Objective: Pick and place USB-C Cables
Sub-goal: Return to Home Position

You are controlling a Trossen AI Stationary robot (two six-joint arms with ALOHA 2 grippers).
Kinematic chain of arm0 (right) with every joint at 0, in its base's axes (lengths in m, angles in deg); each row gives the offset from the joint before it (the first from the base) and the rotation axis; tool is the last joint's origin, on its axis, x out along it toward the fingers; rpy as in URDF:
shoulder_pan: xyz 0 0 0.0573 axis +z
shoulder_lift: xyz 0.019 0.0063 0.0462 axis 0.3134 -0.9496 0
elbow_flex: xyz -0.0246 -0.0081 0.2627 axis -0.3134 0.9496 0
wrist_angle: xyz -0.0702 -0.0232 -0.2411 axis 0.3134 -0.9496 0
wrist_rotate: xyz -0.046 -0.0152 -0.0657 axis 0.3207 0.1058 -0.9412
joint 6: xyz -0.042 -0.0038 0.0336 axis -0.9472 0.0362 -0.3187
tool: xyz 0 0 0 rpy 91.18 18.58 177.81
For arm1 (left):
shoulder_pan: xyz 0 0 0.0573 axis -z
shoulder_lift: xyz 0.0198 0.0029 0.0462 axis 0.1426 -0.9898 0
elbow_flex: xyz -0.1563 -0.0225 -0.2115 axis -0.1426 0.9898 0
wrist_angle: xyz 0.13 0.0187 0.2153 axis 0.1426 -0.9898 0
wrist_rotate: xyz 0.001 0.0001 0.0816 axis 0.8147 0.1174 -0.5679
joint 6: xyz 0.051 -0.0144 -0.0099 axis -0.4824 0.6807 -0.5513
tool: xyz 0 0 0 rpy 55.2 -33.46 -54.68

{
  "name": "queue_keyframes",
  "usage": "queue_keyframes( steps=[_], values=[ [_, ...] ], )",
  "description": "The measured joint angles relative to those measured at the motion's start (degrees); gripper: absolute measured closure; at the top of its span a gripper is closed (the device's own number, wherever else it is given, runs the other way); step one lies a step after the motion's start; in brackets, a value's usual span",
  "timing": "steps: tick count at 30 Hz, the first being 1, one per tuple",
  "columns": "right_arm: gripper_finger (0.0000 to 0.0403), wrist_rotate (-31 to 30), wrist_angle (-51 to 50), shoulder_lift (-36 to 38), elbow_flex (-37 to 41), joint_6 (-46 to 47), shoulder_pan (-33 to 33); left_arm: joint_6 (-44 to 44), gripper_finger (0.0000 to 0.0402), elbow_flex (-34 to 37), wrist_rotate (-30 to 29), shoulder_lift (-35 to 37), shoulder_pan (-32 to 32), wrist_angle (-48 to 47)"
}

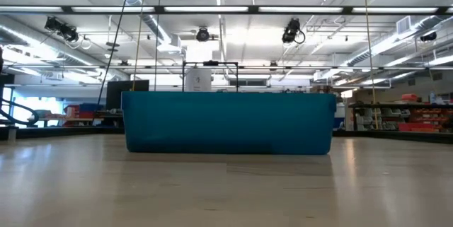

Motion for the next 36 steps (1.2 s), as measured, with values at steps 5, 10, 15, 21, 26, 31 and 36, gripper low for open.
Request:
queue_keyframes(
  steps=[5,10,15,21,26,31,36],
  values=[
    [0.0403,0.0,-0.3,8.6,0.0,0.3,0.0,0.6,0.0251,0.0,8.0,3.1,0.3,0.0],
    [0.0403,0.5,-0.8,13.9,0.0,0.4,0.0,-1.3,0.0251,0.8,14.2,6.7,4.8,0.1],
    [0.0398,0.5,-0.7,17.6,0.0,0.4,0.0,2.5,0.0251,11.2,13.1,13.4,11.3,0.4],
    [0.0396,0.9,-0.9,20.4,0.0,-3.3,0.0,11.2,0.0251,33.9,3.8,25.9,17.4,11.5],
    [0.0396,1.7,-2.7,22.0,0.0,-9.0,0.0,3.5,0.0251,51.8,3.2,36.2,20.7,30.1],
    [0.0395,4.5,-9.3,24.1,0.0,-11.0,0.0,-0.7,0.0251,65.4,3.1,45.7,21.7,42.6],
    [0.0399,10.2,-12.4,27.9,0.0,-11.5,0.0,-5.9,0.0251,75.3,4.1,53.7,21.7,51.8]
  ],
)
